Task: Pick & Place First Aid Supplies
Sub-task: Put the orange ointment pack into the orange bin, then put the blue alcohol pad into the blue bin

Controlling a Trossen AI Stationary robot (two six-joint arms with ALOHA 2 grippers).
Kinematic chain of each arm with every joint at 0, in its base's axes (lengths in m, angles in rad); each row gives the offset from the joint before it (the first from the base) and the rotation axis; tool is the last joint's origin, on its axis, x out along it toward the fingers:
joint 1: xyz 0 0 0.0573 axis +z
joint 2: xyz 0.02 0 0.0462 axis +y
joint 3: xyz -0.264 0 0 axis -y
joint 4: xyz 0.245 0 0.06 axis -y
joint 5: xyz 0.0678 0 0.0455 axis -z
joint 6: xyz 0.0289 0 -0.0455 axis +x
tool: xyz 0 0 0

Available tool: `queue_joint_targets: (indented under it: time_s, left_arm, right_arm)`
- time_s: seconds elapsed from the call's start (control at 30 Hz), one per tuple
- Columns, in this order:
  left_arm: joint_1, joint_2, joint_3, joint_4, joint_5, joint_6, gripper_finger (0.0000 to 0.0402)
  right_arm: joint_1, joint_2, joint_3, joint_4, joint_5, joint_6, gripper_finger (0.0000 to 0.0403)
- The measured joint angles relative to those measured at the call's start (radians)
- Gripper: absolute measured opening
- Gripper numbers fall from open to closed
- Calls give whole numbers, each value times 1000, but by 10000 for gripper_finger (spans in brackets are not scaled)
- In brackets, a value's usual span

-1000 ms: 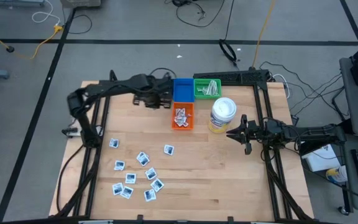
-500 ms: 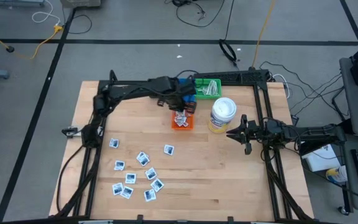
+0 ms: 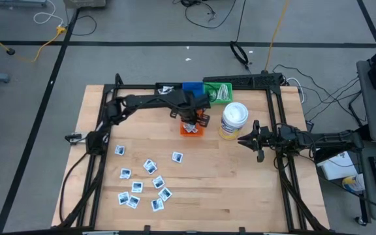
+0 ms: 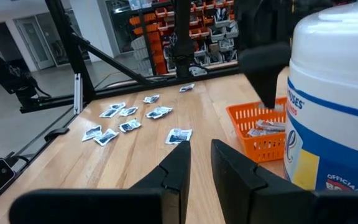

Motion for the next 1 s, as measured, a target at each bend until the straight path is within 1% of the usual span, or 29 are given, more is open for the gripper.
queue_joint_targets:
  time_s: [0.17, 0.27, 0.4, 0.53, 0.63, 0.73, 0.87, 1.0]
  left_arm:
    - [-12, 31, -5, 45, 24, 10, 3]
    - [-12, 32, -4, 67, 25, -15, 19]
    - [-3, 33, -4, 61, 22, -33, 66]
    - [-1, 33, -4, 62, 21, -4, 135]
    - [4, 33, -4, 62, 50, 68, 181]
    - [15, 30, -4, 61, 108, 161, 212]
    - [23, 14, -4, 55, 155, 296, 228]
    - [25, -9, -4, 44, 161, 474, 229]
  right_arm:
    - [0, 0, 0, 3, 0, 0, 59]
    - [0, 0, 0, 3, 0, 0, 59]
    - [0, 0, 0, 3, 0, 0, 59]
    - [0, 0, 0, 4, 0, 0, 59]
    - [0, 0, 0, 3, 0, 0, 59]
    - [0, 0, 0, 3, 0, 0, 59]
    - [0, 0, 0, 3, 0, 0, 59]
    - [0, 0, 0, 3, 0, 0, 59]
